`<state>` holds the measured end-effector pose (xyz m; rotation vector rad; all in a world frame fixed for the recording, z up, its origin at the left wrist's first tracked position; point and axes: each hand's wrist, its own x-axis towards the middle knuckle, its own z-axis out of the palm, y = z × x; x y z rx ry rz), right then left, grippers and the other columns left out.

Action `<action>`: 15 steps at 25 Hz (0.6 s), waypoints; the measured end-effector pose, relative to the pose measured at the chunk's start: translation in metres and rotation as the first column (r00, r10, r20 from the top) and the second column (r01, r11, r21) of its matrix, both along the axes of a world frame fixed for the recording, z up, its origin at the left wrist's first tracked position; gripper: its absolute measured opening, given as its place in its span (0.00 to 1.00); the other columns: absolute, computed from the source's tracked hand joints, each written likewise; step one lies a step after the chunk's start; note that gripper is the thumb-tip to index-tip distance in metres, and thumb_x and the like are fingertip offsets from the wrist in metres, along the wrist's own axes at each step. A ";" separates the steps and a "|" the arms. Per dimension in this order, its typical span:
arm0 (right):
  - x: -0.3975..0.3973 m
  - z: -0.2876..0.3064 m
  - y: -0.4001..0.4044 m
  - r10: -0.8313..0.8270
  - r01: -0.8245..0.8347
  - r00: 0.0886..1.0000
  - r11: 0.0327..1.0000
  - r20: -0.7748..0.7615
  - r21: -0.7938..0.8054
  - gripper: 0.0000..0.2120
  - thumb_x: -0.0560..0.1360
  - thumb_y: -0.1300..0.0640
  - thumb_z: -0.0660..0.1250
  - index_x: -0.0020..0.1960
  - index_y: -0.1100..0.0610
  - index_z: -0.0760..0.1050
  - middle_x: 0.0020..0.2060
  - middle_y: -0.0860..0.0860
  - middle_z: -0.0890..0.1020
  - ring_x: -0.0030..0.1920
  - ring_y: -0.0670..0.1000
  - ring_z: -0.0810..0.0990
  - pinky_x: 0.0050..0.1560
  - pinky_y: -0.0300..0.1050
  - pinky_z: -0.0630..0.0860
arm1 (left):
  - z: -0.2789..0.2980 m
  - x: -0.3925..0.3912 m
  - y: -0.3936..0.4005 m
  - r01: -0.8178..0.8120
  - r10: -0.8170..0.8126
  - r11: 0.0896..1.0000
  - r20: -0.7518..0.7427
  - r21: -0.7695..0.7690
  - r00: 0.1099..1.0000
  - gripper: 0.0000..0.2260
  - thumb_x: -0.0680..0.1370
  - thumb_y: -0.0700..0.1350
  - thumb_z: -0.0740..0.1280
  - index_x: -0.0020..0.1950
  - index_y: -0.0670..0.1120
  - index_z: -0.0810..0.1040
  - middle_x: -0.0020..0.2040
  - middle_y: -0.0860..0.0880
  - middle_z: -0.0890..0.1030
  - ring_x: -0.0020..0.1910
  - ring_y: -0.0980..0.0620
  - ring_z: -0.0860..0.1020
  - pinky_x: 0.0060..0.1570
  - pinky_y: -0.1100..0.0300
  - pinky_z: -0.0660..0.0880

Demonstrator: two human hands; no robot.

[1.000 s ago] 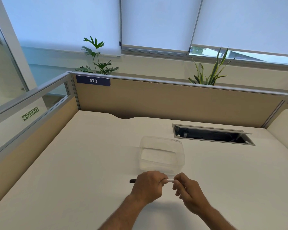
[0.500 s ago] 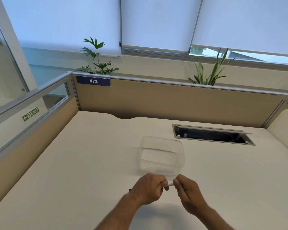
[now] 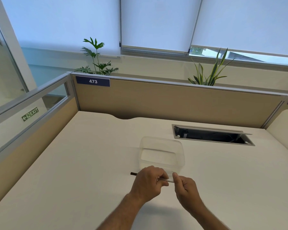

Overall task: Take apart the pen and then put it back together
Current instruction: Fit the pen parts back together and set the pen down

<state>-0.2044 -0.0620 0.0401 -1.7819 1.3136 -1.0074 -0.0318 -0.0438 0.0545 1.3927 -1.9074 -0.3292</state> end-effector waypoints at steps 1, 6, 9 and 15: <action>0.000 0.000 -0.001 -0.003 0.002 1.000 0.999 0.028 0.038 0.27 0.82 0.56 0.61 0.24 0.57 0.60 0.20 0.50 0.63 0.23 0.51 0.62 0.28 0.47 0.61 | 0.001 0.000 0.000 -0.003 0.003 1.000 0.007 0.001 1.000 0.06 0.73 0.51 0.71 0.45 0.50 0.82 0.40 0.54 0.85 0.39 0.57 0.77 0.39 0.57 0.78; -0.010 0.005 -0.001 0.087 -0.091 0.995 0.993 0.056 0.076 0.25 0.81 0.44 0.58 0.30 0.54 0.73 0.19 0.51 0.73 0.20 0.49 0.72 0.23 0.41 0.71 | 0.000 0.000 0.002 -0.010 0.006 1.000 0.151 0.025 0.989 0.11 0.77 0.54 0.62 0.46 0.51 0.82 0.37 0.51 0.84 0.34 0.51 0.77 0.36 0.53 0.78; -0.017 0.007 0.000 0.146 -0.146 0.989 0.989 0.021 0.020 0.12 0.79 0.50 0.59 0.40 0.52 0.73 0.23 0.50 0.76 0.24 0.49 0.76 0.25 0.44 0.74 | 0.001 0.001 0.003 -0.025 0.016 0.998 0.187 0.049 0.982 0.13 0.78 0.53 0.60 0.47 0.50 0.82 0.37 0.50 0.85 0.34 0.48 0.78 0.36 0.53 0.79; -0.021 0.004 -0.003 0.134 -0.204 0.952 0.948 -0.275 -0.244 0.10 0.79 0.54 0.60 0.40 0.52 0.70 0.28 0.45 0.73 0.27 0.47 0.72 0.29 0.44 0.72 | 0.003 0.001 0.005 0.026 -0.045 0.980 0.090 0.195 0.995 0.13 0.76 0.49 0.57 0.43 0.49 0.82 0.36 0.48 0.84 0.33 0.48 0.78 0.36 0.53 0.78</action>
